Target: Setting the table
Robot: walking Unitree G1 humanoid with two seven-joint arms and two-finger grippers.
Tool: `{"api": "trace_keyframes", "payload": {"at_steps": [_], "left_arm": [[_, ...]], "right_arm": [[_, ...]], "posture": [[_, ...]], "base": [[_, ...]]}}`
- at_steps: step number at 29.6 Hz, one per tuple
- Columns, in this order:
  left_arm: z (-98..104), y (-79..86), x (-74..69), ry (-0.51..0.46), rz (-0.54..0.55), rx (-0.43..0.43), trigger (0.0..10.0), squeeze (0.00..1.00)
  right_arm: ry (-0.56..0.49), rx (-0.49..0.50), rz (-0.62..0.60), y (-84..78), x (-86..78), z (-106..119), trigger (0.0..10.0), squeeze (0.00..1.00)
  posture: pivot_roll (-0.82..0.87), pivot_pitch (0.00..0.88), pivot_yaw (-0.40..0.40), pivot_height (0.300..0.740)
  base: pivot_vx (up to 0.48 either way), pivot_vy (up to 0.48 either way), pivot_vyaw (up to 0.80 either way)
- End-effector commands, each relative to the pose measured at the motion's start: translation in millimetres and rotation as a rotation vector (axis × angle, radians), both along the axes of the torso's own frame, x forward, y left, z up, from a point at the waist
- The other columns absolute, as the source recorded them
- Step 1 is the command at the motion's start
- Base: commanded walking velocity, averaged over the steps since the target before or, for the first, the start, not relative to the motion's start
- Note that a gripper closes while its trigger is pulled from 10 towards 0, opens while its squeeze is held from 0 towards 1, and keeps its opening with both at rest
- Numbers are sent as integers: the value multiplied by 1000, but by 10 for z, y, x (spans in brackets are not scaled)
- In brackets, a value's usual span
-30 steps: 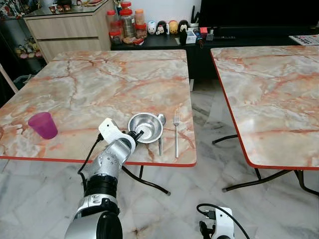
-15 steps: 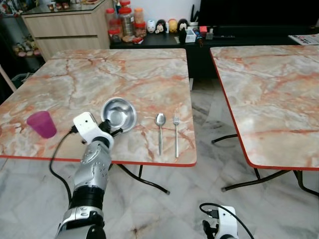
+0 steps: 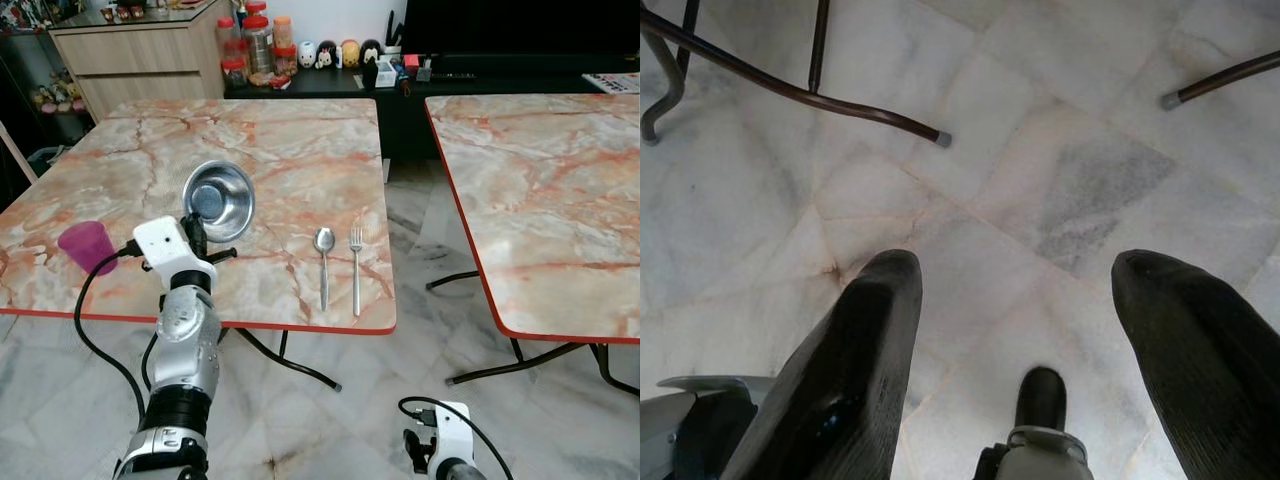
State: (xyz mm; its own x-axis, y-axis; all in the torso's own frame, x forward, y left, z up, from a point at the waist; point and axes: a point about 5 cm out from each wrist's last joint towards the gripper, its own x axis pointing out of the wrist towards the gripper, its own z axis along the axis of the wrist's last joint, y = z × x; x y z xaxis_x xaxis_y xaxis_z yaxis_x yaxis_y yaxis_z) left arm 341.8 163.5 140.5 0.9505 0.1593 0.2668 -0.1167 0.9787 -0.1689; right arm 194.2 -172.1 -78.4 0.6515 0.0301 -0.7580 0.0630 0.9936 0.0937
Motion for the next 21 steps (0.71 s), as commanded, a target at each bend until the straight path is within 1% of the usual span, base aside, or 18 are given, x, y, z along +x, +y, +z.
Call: {"api": "trace_keyframes", "payload": {"at_steps": [1, 2, 3, 4, 5, 6, 7, 9, 20, 21], "left_arm": [[51, -80, 11, -39, -17, 56, 10000, 0], [48, -103, 13, -43, -23, 75, 10000, 0], [48, -103, 13, -43, -23, 75, 10000, 0], [19, -158, 16, -35, -36, 156, 10000, 0], [4, -179, 16, -31, -43, 190, 10000, 0], [-2, -187, 14, -31, -46, 199, 10000, 0], [5, -186, 14, -37, -46, 198, 10000, 0], [72, -130, 32, -62, -29, 157, 10000, 0], [117, -76, 48, -77, 11, 131, 10000, 0], [114, -71, 44, -77, 25, 132, 10000, 0]], "right_arm": [[-14, -5, 18, 15, 40, 21, 10000, 0], [-15, -5, 19, 19, 46, 24, 10000, 0], [-15, -5, 19, 19, 46, 24, 10000, 0], [-21, -3, 23, 32, 64, 33, 10000, 0], [-23, -3, 24, 38, 70, 36, 10000, 0], [-25, -1, 24, 42, 76, 39, 10000, 0], [-29, 3, 20, 46, 82, 42, 10000, 0], [-33, 10, 13, 51, 88, 45, 10000, 0], [-20, 4, 8, 38, 52, 26, 10000, 0], [-19, 3, 3, 21, 45, 24, 10000, 0]], "posture": [[26, 0, 20, 727], [28, 0, 18, 727], [28, 0, 18, 727], [22, 0, 19, 727], [20, 0, 21, 727], [17, 0, 23, 727], [15, 0, 24, 727], [17, 0, 25, 727], [22, 0, 18, 727], [19, 0, 19, 727]], "base": [[0, 0, 0], [0, 0, 0], [0, 0, 0], [0, 0, 0], [0, 0, 0], [0, 0, 0], [0, 0, 0], [0, 0, 0], [0, 0, 0], [0, -480, 0]]}}
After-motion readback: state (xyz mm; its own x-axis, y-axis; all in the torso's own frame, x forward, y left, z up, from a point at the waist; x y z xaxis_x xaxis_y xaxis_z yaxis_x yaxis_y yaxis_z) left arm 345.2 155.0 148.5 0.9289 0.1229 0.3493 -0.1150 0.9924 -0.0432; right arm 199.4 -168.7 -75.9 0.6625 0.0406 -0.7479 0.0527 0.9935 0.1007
